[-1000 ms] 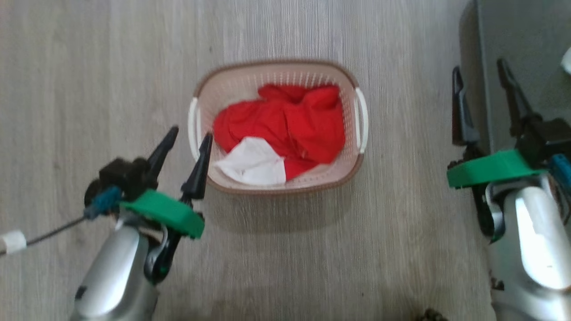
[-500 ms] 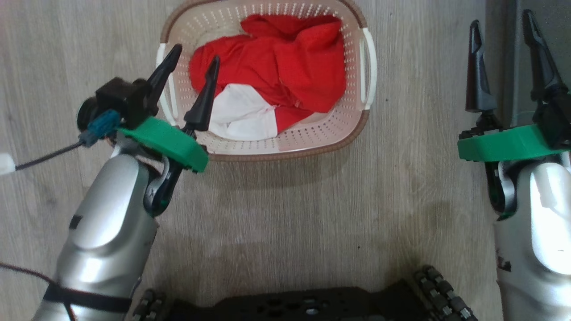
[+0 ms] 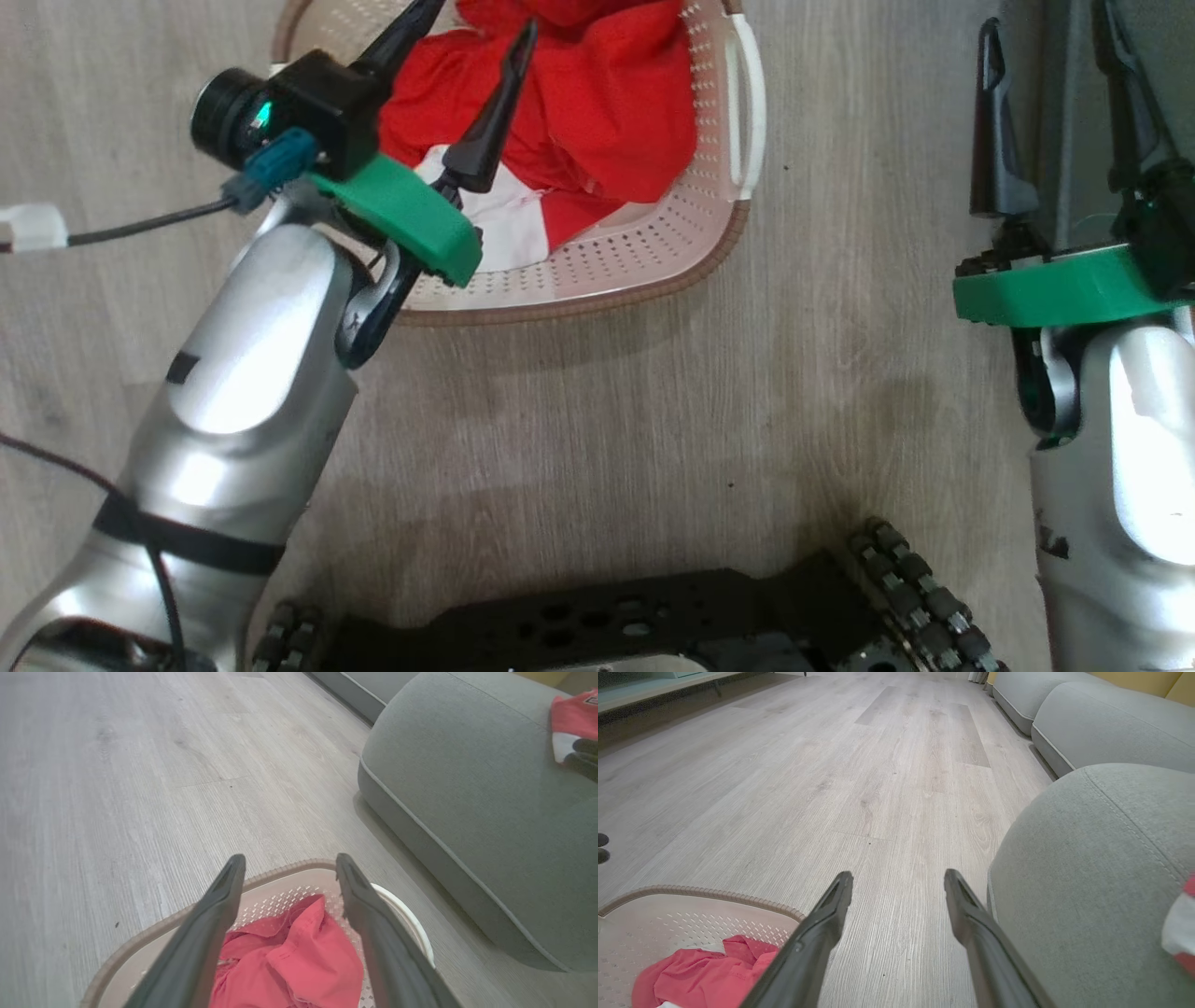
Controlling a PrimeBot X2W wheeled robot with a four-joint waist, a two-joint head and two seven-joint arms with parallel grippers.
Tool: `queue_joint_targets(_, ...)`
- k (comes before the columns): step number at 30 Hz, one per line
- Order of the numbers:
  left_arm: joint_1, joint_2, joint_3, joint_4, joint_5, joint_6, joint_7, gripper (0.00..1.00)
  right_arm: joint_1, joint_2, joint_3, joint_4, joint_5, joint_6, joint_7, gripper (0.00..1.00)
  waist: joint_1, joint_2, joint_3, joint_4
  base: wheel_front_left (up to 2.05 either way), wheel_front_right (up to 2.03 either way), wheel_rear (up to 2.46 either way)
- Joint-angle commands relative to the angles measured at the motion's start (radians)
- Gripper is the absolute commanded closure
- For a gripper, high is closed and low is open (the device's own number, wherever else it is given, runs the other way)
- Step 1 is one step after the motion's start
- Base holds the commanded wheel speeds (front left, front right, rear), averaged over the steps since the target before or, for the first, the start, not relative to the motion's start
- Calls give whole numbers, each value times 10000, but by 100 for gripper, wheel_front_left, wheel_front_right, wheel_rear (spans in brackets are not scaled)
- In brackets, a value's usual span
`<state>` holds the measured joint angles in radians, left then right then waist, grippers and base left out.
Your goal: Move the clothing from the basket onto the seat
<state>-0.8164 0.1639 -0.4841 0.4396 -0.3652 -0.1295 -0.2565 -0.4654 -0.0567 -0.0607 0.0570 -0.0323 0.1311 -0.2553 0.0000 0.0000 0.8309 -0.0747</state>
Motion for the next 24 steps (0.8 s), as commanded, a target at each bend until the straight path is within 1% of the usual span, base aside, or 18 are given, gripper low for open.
queue_joint_targets(1,-159,307,106,-154,153,-11,-53,0,162,64,195,-355,106,-4,-65,0,0,0,129,-155,0,0,0)
queue_joint_targets(5,-458,405,-167,359,343,-11,-53,0,196,64,228,-418,261,-4,-65,0,0,0,302,-333,0,0,0)
queue_joint_targets(8,-572,459,-672,1084,607,-11,-53,0,235,64,267,-406,369,-4,-65,0,0,0,377,-433,0,0,0)
queue_joint_targets(11,-727,414,-1328,2321,837,-11,-53,0,238,64,378,-335,470,-4,-65,0,0,0,422,-540,0,0,0)
queue_joint_targets(13,-937,315,-1760,3429,980,-11,-11,0,217,64,482,-298,529,-4,-65,0,0,0,439,-631,0,0,0)
queue_joint_targets(17,-1620,104,-2401,5132,1507,16,375,0,185,64,694,-233,654,-4,-65,0,0,0,503,-817,0,0,0)
queue_joint_targets(20,-2008,-50,-2769,6002,1876,149,652,0,178,64,856,-179,760,-4,-65,0,0,0,555,-992,0,0,0)
queue_joint_targets(24,-2411,-207,-3359,6954,2394,194,1341,0,174,64,1073,-72,964,-4,-65,0,0,0,615,-1268,0,0,0)
